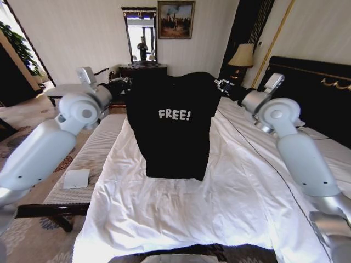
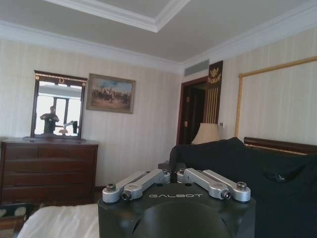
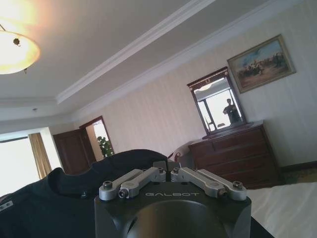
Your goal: Fold the clothes on the bed.
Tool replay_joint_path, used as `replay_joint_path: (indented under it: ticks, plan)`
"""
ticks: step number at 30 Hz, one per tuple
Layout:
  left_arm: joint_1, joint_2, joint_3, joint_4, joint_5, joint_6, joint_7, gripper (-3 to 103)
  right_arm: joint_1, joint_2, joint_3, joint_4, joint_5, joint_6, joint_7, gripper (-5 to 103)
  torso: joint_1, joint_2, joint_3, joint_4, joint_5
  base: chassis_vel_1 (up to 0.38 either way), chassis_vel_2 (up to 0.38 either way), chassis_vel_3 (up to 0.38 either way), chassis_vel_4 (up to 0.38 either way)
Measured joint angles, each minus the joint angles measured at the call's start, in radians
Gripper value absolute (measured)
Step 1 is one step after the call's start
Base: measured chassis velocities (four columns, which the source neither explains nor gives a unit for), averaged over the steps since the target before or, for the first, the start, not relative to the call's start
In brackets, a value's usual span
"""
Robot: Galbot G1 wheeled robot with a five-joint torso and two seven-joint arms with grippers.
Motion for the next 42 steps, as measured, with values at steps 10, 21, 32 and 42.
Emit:
replay_joint_path:
  ticks: [10, 21, 32, 42]
  plan:
    - [0.374, 0.287, -0.412, -0.313, -0.15, 0.001, 0.008, 1, -0.172, -0.144, 0.209, 0.3, 0.239, -0.03, 0.073, 0, 0.0, 0.0, 0.0, 0.0002, 0.0001, 0.0, 0.0, 0.0, 0.0]
    - [0.485, 0.448, -0.815, -0.444, -0.586, 0.181, -0.112, 1, -0.31, -0.283, 0.497, 0.504, 0.466, -0.043, 0.159, 0, 0.0, 0.0, 0.0, 0.0001, 0.0006, 0.0, 0.0, 0.0, 0.0]
    - [0.537, 0.398, -0.861, -0.471, -0.824, 0.338, -0.418, 1, -0.496, -0.247, 0.633, 0.555, 0.615, -0.128, 0.266, 0, 0.0, 0.0, 0.0, 0.0001, 0.0004, 0.0, 0.0, 0.0, 0.0]
    - [0.576, 0.112, -0.298, -0.242, -0.099, 0.284, -0.254, 1, -0.409, 0.038, 0.156, 0.239, 0.206, -0.151, 0.232, 0, 0.001, 0.0, 0.001, -0.0002, 0.0001, 0.0, 0.0, 0.0, 0.0]
